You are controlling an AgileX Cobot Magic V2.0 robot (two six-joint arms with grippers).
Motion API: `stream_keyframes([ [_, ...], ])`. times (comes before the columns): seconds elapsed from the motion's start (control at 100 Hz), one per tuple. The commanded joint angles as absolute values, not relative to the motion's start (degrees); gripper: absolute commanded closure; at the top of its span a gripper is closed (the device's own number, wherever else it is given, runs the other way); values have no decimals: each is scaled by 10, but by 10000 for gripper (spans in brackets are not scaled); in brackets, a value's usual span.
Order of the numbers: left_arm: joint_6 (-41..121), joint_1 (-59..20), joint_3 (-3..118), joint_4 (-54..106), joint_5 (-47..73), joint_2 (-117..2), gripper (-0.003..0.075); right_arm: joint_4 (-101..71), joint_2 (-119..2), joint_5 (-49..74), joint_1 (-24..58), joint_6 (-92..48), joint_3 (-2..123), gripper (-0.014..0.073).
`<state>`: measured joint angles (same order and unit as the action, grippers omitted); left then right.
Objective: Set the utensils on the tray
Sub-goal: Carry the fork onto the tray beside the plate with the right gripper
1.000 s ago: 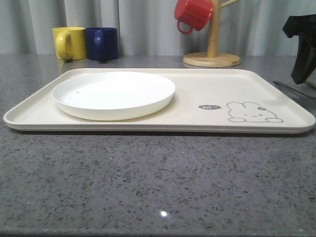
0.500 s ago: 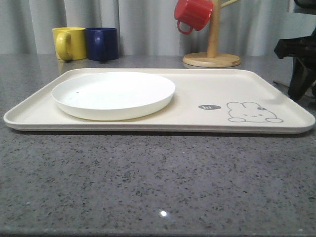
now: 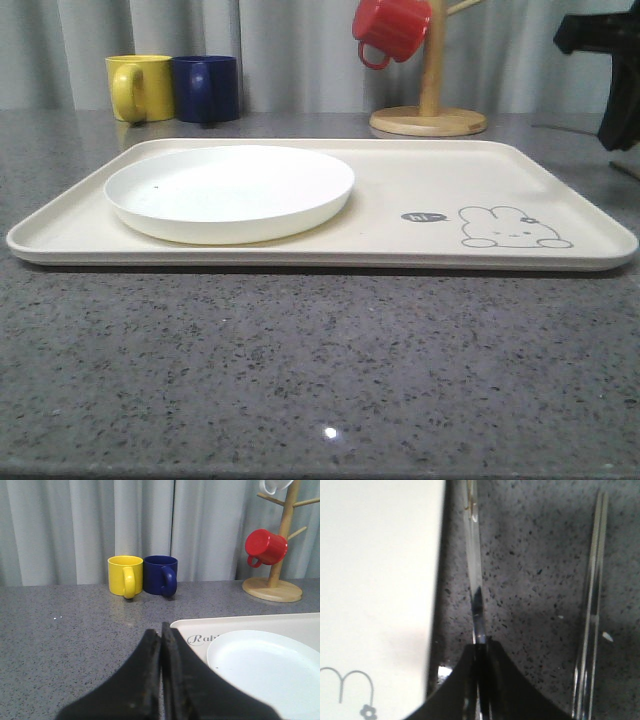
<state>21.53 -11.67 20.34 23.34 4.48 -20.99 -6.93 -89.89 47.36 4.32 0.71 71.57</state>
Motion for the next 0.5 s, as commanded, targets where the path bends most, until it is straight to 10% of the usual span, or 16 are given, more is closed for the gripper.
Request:
stream_keyframes([
  [0.0, 216, -120, 219, 235, 0, -214, 738, -72, -863, 482, 55, 23, 759, 557],
  [0.49, 216, -120, 219, 235, 0, -214, 738, -5, -889, 422, 220, 218, 779, 557],
])
